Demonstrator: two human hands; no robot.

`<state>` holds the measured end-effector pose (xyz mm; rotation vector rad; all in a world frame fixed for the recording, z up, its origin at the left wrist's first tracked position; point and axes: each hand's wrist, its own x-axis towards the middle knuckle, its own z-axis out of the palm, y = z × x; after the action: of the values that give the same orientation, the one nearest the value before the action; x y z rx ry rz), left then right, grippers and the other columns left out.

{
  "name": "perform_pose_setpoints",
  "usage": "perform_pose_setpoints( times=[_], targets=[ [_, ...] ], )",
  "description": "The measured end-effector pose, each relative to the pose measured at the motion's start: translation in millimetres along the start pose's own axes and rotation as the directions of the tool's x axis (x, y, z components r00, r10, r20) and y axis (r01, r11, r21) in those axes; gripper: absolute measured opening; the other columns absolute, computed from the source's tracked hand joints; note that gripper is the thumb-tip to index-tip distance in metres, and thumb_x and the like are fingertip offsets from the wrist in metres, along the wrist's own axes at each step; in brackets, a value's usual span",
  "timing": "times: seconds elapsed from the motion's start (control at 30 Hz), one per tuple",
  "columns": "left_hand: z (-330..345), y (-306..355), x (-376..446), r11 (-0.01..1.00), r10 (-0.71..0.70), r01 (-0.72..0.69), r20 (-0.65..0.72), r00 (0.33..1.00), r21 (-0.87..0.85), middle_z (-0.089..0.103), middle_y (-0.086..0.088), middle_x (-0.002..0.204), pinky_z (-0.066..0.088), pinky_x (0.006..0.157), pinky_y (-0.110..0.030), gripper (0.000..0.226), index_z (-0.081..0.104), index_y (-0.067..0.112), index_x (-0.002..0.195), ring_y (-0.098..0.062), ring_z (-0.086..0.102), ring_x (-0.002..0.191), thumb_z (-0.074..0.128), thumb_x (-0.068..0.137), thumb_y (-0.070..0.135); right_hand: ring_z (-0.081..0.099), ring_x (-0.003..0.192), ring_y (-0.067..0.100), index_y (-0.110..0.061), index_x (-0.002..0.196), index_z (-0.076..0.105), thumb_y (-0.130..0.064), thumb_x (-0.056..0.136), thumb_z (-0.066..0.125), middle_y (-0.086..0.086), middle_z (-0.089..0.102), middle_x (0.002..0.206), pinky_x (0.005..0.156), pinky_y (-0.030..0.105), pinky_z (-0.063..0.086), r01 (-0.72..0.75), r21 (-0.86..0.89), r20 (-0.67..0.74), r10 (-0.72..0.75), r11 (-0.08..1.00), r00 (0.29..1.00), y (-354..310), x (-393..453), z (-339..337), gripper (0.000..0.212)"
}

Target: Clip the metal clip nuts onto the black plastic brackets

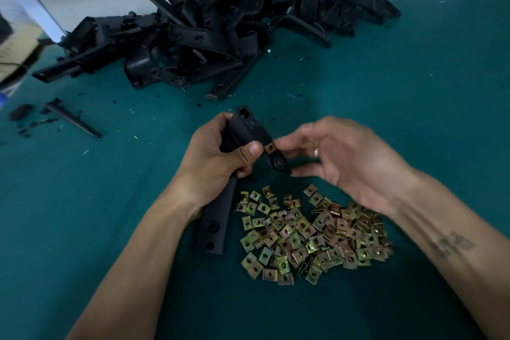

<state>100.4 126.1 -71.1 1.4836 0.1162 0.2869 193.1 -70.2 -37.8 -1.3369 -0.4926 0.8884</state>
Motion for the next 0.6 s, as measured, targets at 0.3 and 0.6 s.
perform_pose_setpoints(
  times=[0.3, 0.6],
  targets=[
    [-3.5, 3.8, -2.9, 0.991, -0.064, 0.075, 0.101, 0.993, -0.109, 0.047, -0.012, 0.074, 0.04, 0.05, -0.024, 0.035, 0.051, 0.003, 0.108, -0.014, 0.044, 0.054, 0.073, 0.083, 0.013, 0.053, 0.073, -0.007, -0.037, 0.093, 0.078, -0.017, 0.083, 0.084, -0.015, 0.057, 0.094, 0.066, 0.011, 0.041, 0.099, -0.82, 0.185, 0.097, 0.563, 0.978, -10.9, -7.3, -22.1, 0.024],
    [-2.8, 5.2, -6.4, 0.992, -0.063, 0.075, 0.122, 0.991, -0.103, 0.051, -0.004, 0.071, 0.04, 0.05, -0.024, 0.035, 0.049, 0.005, 0.103, -0.015, 0.045, 0.056, 0.077, 0.083, 0.014, 0.058, 0.076, -0.003, -0.029, 0.091, 0.073, -0.016, 0.083, 0.08, -0.012, 0.058, 0.093, 0.061, 0.016, 0.047, 0.081, -0.853, 0.1, 0.009, 0.515, 0.995, -5.9, -24.4, -21.2, 0.017]
  ],
)
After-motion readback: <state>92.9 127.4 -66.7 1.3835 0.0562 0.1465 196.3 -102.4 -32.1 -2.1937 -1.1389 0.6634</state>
